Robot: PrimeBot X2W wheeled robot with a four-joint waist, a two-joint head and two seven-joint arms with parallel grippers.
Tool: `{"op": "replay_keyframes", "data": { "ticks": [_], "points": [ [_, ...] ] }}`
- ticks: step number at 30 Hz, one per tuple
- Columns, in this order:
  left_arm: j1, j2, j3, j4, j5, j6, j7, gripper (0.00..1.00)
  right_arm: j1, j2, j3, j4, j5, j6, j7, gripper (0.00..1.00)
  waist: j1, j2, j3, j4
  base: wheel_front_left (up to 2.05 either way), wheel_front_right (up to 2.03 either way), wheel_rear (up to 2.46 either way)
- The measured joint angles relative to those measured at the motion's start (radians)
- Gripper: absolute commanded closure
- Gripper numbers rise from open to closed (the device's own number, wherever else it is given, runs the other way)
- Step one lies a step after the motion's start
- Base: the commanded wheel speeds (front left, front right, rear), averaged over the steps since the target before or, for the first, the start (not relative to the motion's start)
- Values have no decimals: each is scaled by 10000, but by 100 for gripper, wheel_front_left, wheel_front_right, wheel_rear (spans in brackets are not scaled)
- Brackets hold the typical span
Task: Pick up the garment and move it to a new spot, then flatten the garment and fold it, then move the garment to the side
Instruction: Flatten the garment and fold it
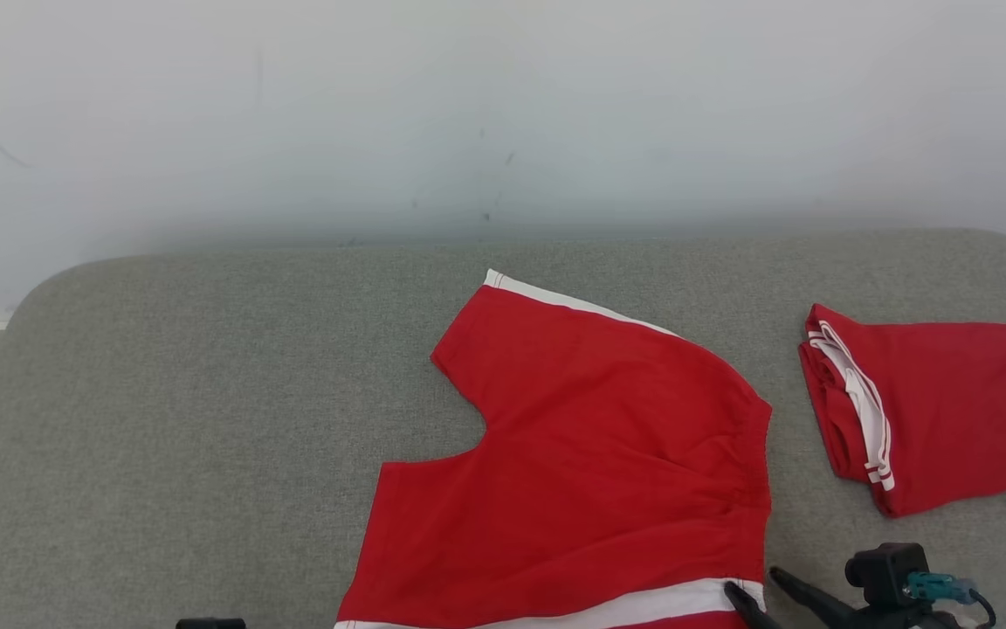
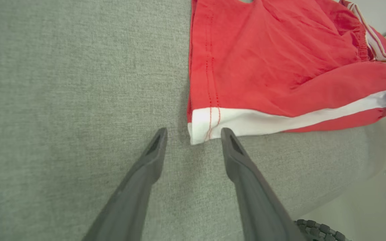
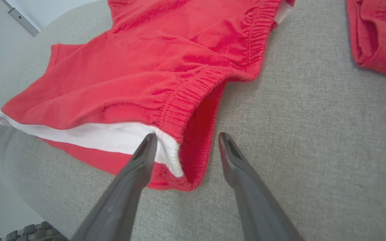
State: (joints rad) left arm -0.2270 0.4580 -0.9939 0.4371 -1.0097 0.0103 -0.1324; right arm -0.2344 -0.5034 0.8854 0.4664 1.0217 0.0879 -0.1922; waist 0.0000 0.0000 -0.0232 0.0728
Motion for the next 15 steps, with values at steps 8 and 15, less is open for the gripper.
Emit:
{"op": "replay_keyframes", "data": {
  "ticks": [8,15],
  "points": [
    [337,472,617,-629,-353,196,-320,0,376,-477,-696,-838,989,104,-61,0,0,0,-54,24,0,0,0],
    [409,888,1404,-1668,-408,583,-915,0,611,-1089,-1262,-1768,1164,100,-263,0,0,0,-123,-46,0,0,0]
  ]
}}
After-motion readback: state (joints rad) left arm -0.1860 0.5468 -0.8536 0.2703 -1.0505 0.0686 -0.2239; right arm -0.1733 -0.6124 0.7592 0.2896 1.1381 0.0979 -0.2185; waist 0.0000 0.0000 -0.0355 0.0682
